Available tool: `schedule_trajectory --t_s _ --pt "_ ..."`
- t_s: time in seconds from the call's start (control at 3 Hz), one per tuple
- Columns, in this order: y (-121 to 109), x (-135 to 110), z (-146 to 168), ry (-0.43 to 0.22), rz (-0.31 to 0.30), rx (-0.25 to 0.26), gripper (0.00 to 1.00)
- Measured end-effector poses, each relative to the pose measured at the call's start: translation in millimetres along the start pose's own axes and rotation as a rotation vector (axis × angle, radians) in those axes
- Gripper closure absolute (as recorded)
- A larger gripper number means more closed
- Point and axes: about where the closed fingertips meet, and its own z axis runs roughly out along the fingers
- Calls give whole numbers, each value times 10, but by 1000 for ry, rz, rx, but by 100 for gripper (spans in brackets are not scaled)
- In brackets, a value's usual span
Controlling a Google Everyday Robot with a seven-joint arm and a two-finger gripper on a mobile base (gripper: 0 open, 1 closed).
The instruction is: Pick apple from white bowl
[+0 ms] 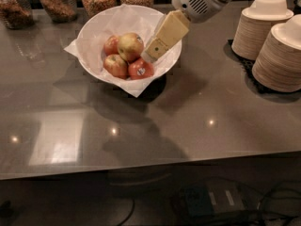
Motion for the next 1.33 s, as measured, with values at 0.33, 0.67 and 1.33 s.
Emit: schedule_trajectory --t_s 0.33,0.67,1.33 --pt "-20 1 15 -37 5 29 0" --pt "-64 -44 195 -116 13 60 0" --pt "-280 -391 836 -287 45 77 0"
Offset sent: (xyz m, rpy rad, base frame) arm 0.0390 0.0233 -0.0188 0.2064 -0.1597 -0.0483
